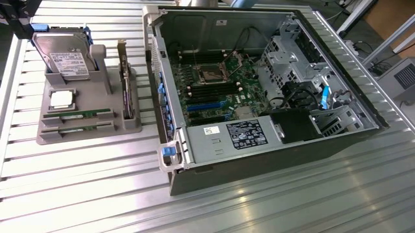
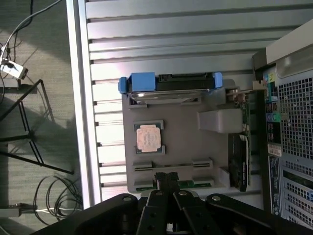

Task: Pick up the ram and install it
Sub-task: 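Reach for the ram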

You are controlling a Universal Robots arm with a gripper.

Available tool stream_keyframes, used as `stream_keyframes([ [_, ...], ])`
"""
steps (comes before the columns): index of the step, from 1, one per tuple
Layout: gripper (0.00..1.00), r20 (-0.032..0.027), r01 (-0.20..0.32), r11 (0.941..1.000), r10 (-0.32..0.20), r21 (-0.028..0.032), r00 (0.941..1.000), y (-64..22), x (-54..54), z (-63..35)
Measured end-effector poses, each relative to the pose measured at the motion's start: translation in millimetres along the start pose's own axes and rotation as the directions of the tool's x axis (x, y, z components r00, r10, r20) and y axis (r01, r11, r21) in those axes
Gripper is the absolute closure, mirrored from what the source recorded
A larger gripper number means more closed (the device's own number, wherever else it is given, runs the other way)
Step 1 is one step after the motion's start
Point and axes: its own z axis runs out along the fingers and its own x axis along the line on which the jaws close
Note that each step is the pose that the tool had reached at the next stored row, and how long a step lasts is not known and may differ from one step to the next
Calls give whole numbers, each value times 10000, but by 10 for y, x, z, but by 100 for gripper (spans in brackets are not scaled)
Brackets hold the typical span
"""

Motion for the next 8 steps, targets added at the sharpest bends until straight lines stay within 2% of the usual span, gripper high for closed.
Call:
stream_keyframes([
  [2,89,0,0,10000,0,0,10000,-4,58,-2],
  [8,89,1,-1,10000,1,0,10000,-10,137,-5],
])
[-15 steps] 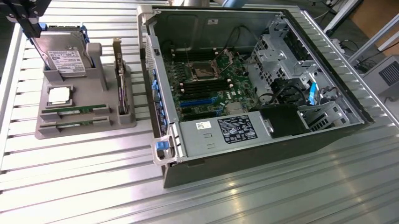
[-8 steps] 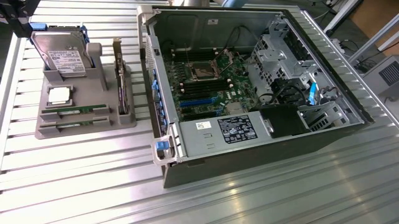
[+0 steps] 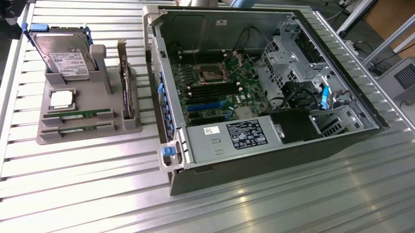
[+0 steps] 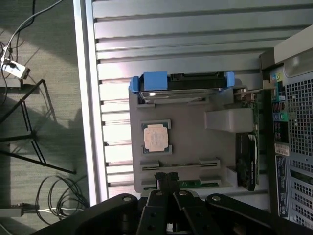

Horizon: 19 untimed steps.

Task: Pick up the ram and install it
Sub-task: 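Reach for the ram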

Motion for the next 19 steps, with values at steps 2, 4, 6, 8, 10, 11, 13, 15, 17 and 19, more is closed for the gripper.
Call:
stream_keyframes([
  [2,89,-1,0,10000,0,0,10000,-2,20,-1],
  [4,89,1,0,10000,0,0,10000,-4,56,-2],
  [6,89,1,0,10000,0,0,10000,-6,79,-3],
  [8,89,2,0,10000,0,0,10000,-8,104,-3],
  [10,89,2,0,10000,0,-1,10000,-10,128,-4],
  [11,89,2,0,10000,0,0,10000,-11,139,-5],
  [13,89,4,1,10000,-1,-1,10000,-13,164,-5],
  [15,89,3,0,10000,0,0,10000,-14,193,-6],
  [17,89,6,1,10000,-1,-1,10000,-19,256,-8],
  [19,89,7,1,10000,-1,0,10000,-23,306,-10],
])
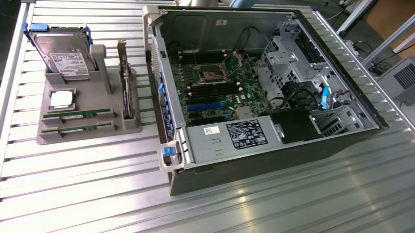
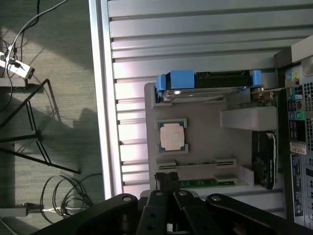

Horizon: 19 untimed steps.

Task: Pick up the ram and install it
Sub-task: 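Reach for the ram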

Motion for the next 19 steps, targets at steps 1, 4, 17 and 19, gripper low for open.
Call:
stream_keyframes([
  [1,89,0,0,10000,0,0,10000,-1,15,-1],
  [4,89,1,1,10000,-1,0,10000,-3,42,-2],
  [17,89,-8,0,10000,0,0,10000,-14,-208,38],
  [19,89,-16,-1,10000,1,2,10000,-36,-265,39],
])
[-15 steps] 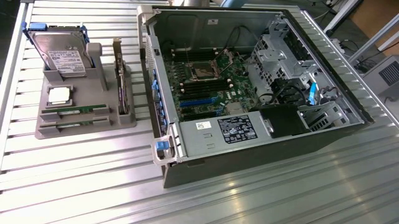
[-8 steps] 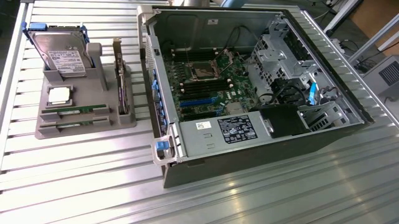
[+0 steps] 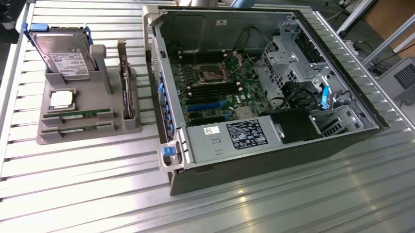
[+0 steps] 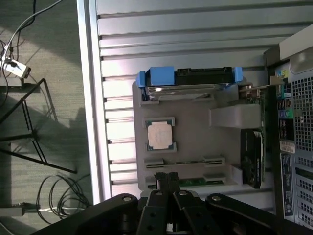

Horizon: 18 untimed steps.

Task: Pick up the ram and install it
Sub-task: 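Reach for the ram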

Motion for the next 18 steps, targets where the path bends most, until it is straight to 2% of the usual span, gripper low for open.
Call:
stream_keyframes([
  [3,89,-24,-1,10000,1,0,10000,-47,-88,3],
  [8,89,-81,-2,10000,2,5,10000,-203,-262,9],
  [11,89,-105,-4,10000,5,8,9999,-259,-367,20],
  [18,89,-176,-7,10000,8,13,9998,-263,-660,48],
])
